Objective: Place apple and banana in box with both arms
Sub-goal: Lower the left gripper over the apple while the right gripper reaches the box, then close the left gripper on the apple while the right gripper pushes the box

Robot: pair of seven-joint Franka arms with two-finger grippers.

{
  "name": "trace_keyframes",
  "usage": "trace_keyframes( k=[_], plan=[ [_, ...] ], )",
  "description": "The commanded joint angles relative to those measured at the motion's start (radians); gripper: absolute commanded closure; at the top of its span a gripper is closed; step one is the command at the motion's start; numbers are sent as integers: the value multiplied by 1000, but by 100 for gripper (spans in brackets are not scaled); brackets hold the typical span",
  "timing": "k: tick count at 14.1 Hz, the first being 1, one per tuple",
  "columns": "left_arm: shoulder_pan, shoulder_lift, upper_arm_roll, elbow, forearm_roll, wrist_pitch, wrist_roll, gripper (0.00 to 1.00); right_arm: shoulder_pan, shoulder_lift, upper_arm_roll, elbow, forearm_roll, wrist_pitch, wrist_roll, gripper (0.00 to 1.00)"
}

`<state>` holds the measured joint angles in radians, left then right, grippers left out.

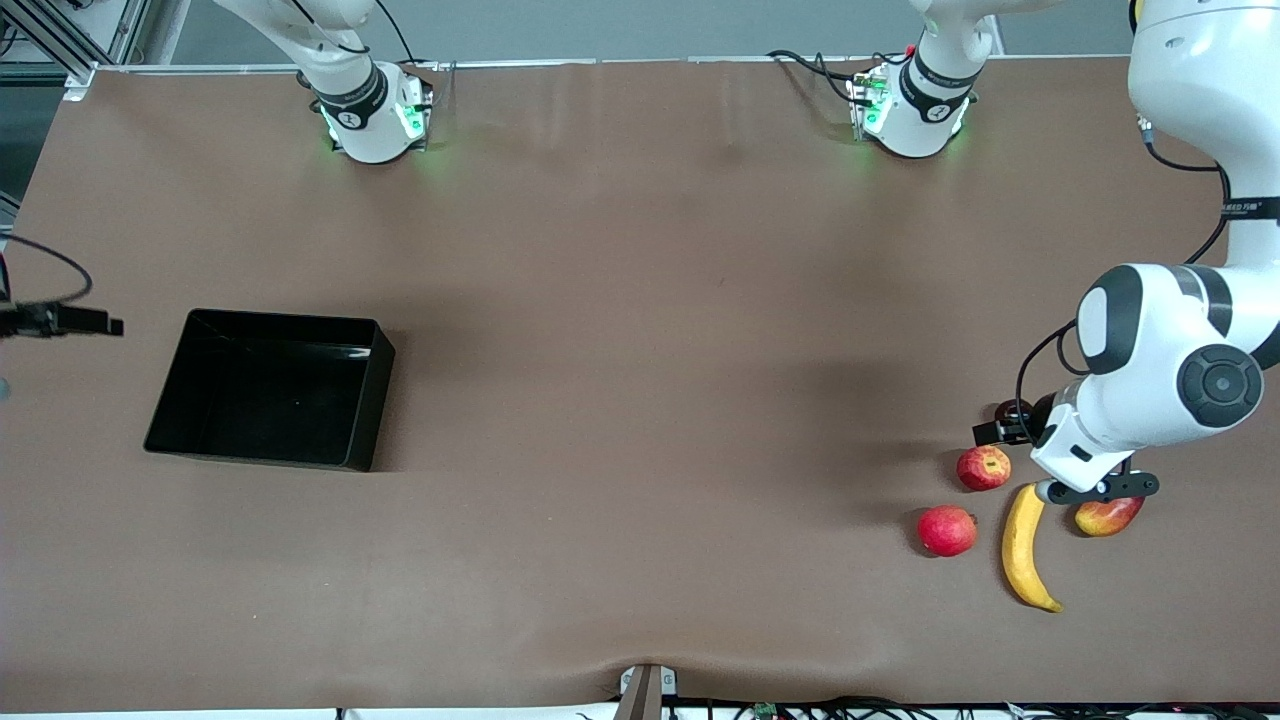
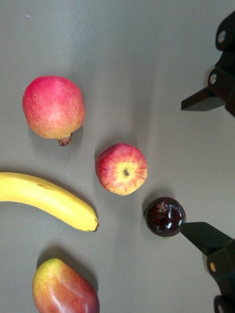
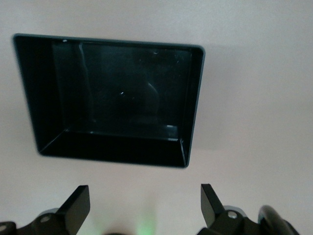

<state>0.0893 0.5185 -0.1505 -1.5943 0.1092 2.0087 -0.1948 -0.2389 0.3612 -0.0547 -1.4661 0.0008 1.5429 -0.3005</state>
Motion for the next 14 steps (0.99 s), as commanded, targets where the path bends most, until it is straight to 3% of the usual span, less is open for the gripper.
trace_keyframes(
  k=[1,6,9,10,13,14],
  plan=[
    [13,41,-4,10,23,25,3,0,-51,92,12,1,15,78,-71,0],
    [46,101,-3,19,24,54,23,0,-82,123,12,-175,16,319,-72,0],
    [58,132,-1,20,24,97,26,0,-100,133,12,-224,16,356,-72,3],
    [58,137,-1,20,21,100,26,0,-106,143,12,-226,16,364,-72,10],
    [72,141,-1,20,24,101,50,0,-111,150,12,-246,16,364,-72,64],
    [70,146,-1,20,23,101,87,0,-112,150,12,-253,16,364,-72,76]
  ],
)
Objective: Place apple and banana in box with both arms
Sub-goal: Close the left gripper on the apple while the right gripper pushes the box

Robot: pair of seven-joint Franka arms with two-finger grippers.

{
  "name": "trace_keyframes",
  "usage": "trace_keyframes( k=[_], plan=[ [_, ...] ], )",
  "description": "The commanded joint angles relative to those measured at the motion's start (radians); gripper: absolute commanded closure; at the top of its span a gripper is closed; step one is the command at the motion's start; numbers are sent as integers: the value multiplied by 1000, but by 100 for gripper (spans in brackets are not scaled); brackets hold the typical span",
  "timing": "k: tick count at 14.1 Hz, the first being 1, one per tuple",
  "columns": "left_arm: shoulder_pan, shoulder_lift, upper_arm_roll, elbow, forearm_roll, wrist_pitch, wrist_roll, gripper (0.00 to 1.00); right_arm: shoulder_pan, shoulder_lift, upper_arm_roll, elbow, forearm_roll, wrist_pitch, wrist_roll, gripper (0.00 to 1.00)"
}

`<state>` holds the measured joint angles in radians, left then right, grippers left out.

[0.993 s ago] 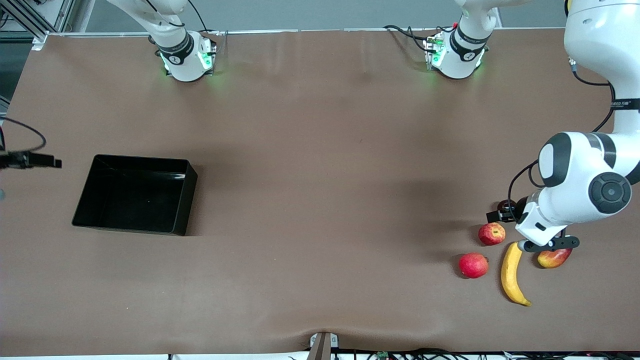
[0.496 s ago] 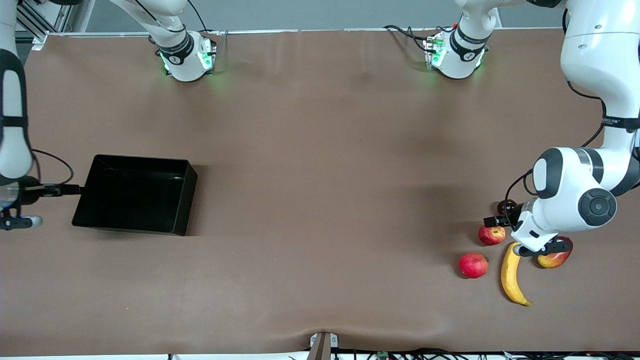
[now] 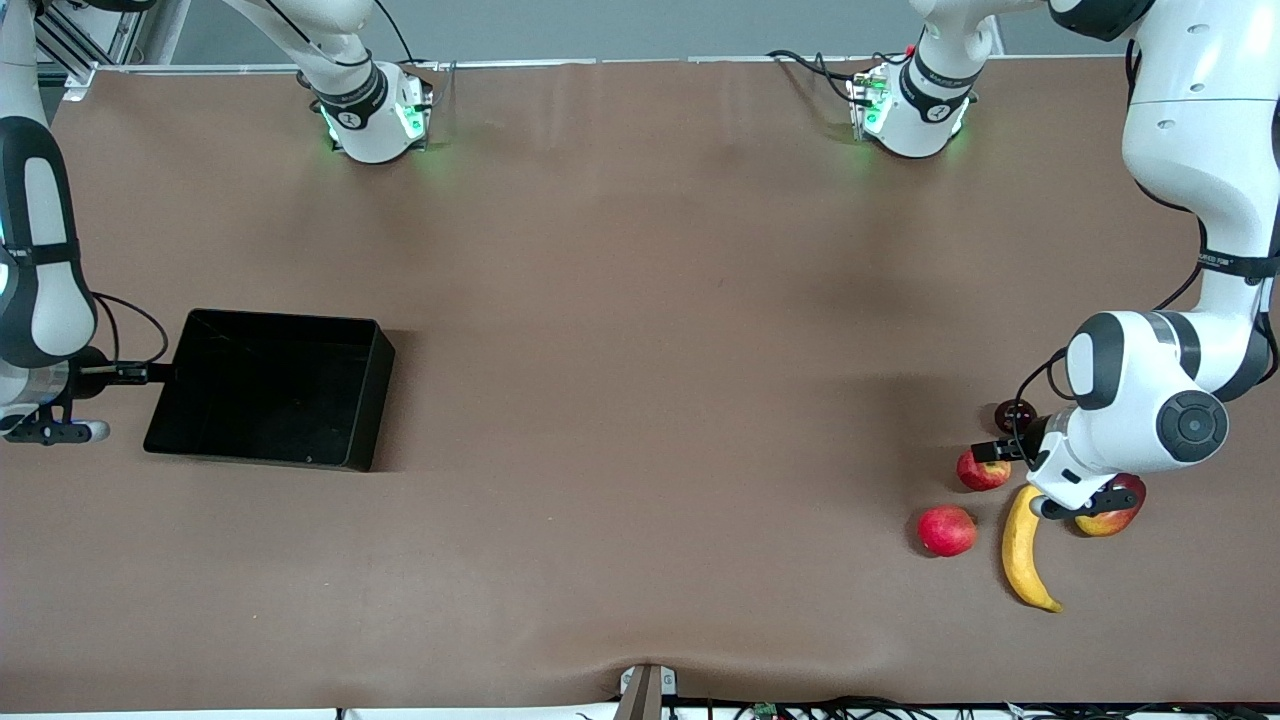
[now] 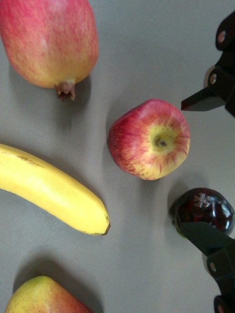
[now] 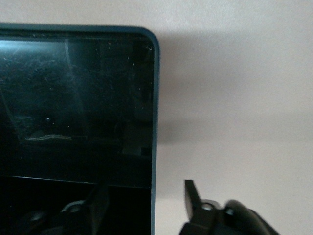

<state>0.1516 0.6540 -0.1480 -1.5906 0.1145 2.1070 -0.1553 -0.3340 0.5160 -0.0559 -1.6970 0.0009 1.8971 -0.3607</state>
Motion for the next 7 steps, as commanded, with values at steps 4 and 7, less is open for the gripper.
trace_keyframes(
  k=[4,7],
  plan=[
    [6,29,-5,23,14,2,166,0,-51,31,16,-21,17,48,-81,77],
    [-3,39,-15,63,4,2,229,0,-51,33,16,-23,19,40,-92,100]
  ],
)
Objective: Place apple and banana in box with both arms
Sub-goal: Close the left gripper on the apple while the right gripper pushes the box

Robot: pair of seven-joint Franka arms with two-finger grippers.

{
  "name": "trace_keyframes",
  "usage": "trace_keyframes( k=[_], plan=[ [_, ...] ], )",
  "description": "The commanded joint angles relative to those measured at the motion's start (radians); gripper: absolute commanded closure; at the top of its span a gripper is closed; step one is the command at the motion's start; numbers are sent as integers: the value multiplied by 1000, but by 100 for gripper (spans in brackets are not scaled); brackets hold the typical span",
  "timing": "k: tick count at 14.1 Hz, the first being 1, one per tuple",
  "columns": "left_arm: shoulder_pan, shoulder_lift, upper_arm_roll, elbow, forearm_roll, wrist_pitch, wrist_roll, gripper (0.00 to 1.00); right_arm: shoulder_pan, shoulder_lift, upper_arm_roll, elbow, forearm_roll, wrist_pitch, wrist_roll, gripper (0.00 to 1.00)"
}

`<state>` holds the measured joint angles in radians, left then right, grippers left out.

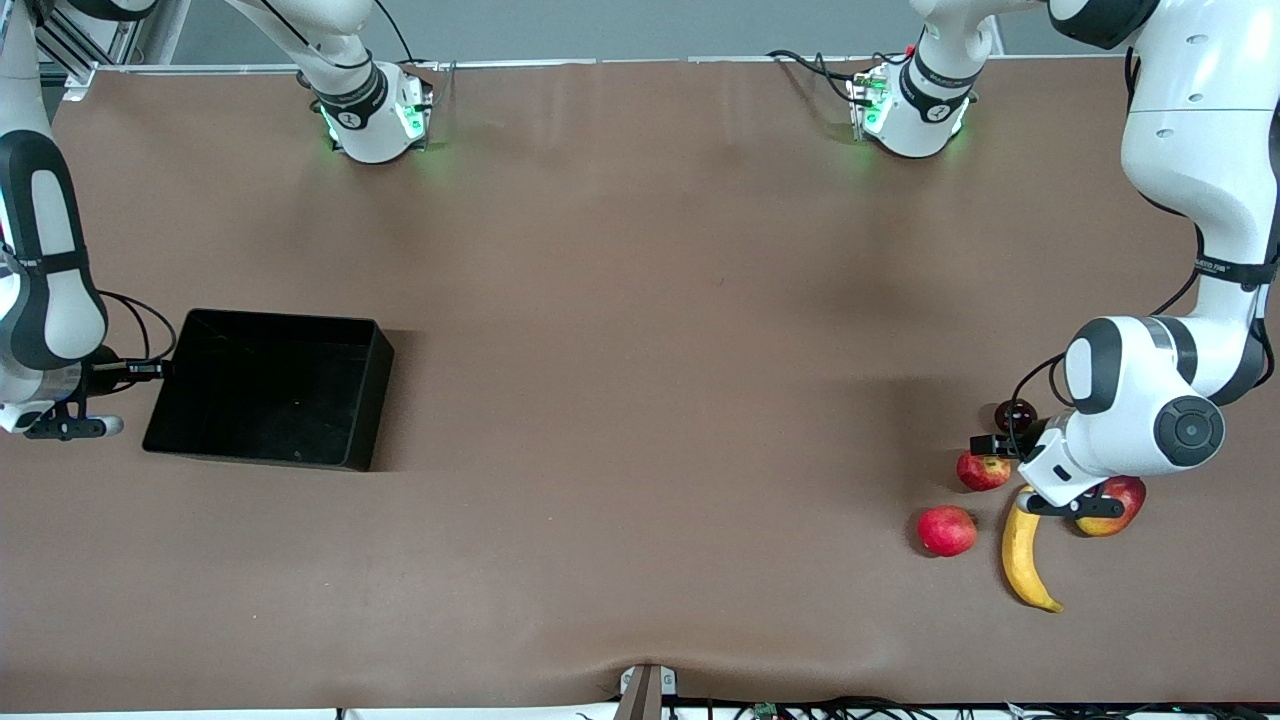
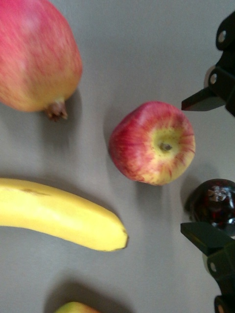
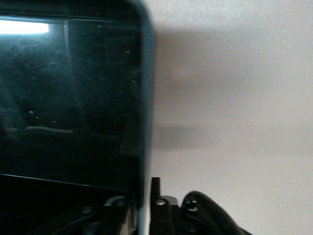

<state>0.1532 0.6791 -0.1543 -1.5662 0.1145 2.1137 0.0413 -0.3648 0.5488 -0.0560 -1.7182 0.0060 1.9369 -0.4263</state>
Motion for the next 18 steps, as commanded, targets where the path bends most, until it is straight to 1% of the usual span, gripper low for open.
trace_keyframes(
  k=[1,3,5,6,8,9,11,13,14,16,17,18],
  plan=[
    [-6,11,-11,40,5,-4,32,0,-19,0,16,0,14,-3,-28,100],
    [-10,16,-13,40,7,-1,67,0,-17,-1,18,2,14,-22,-28,100],
    [-7,17,-16,32,2,53,156,0,-10,-7,22,9,17,-59,-22,100],
    [-1,20,-17,32,1,60,164,0,-3,-12,24,17,43,-94,-19,100],
    [-1,30,-16,31,-31,75,166,0,-2,-18,24,58,154,-220,-22,100],
    [-1,33,-16,29,-42,77,167,0,1,-20,27,86,187,-283,-20,100],
    [-7,36,-16,26,-45,77,167,0,49,-36,36,111,190,-340,-14,100],
    [-3,36,-16,15,-49,77,169,0,99,-62,39,106,192,-349,-8,100],
    [-3,36,-16,12,-47,77,169,7,130,-70,39,106,196,-361,12,100],
    [-3,37,-14,11,-45,77,169,35,200,-81,39,108,216,-383,134,100],
    [-1,37,-14,9,-47,77,169,47,242,-82,39,109,216,-385,171,100],
    [-1,37,-14,9,-45,77,169,61,282,-82,41,111,218,-383,178,100]
  ],
)
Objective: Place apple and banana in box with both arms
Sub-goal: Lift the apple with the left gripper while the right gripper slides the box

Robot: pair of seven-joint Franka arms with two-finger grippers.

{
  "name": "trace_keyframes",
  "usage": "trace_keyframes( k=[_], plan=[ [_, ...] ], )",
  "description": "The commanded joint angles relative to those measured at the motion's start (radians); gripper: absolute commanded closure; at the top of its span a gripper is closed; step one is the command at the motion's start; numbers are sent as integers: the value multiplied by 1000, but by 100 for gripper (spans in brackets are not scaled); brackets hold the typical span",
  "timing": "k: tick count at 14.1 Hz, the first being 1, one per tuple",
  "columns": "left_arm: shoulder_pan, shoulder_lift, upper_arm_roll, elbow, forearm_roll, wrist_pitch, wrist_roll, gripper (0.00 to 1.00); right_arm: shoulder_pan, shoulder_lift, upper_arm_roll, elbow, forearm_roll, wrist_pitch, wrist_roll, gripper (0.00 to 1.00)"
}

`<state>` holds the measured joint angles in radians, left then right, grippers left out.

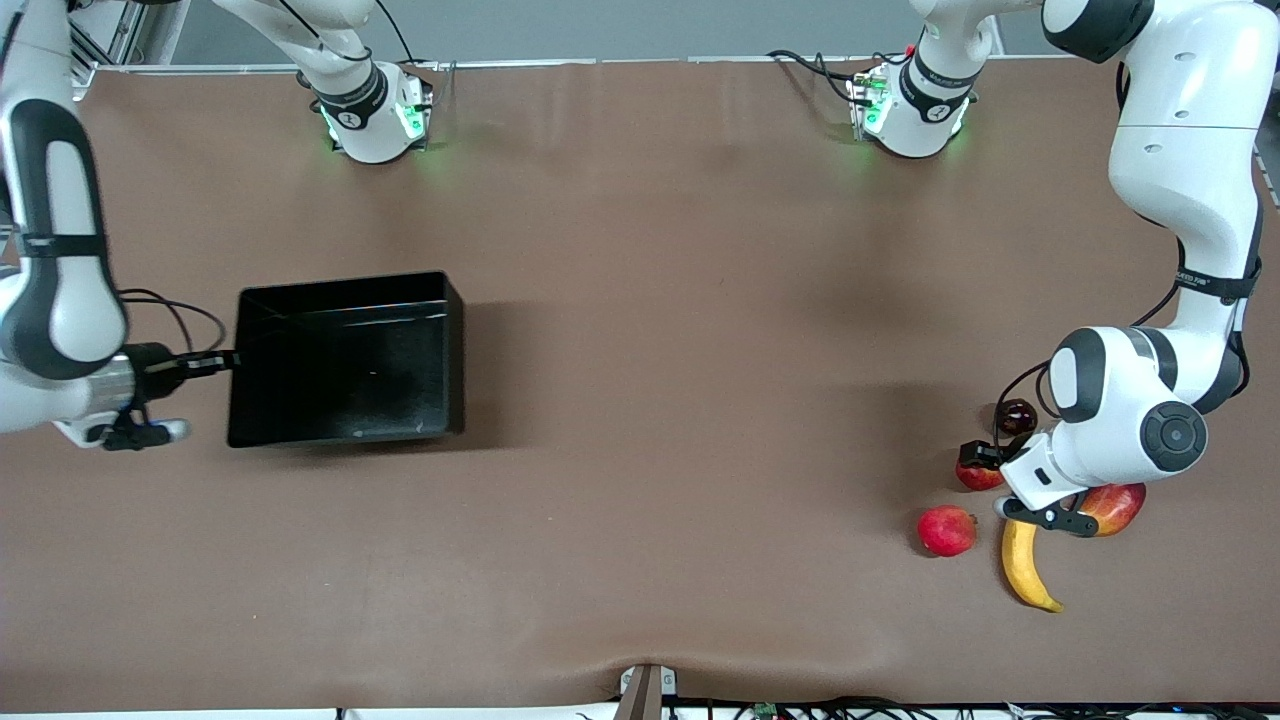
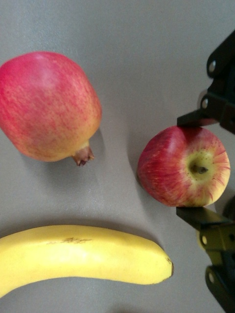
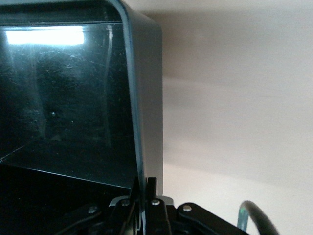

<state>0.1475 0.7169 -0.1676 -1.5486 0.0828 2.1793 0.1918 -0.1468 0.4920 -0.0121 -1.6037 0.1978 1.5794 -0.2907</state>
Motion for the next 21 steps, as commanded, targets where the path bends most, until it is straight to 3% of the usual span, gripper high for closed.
trace_keyframes(
  k=[1,3,9,14,21],
  plan=[
    [6,3,0,-8,-12,10,17,72,110,-26,-3,-4,47,-21,47,100],
    [6,-2,-1,-7,-12,8,18,100,157,-23,-8,-4,148,-9,64,100],
    [0,-86,-6,-2,-3,-24,8,100,324,-18,-6,-5,236,94,252,100],
    [-6,-169,-62,5,-15,-101,-86,100,545,8,-6,-5,276,312,557,100],
    [-3,-221,-128,7,-17,-156,-192,100,743,111,-6,-1,308,566,781,100]
  ],
)
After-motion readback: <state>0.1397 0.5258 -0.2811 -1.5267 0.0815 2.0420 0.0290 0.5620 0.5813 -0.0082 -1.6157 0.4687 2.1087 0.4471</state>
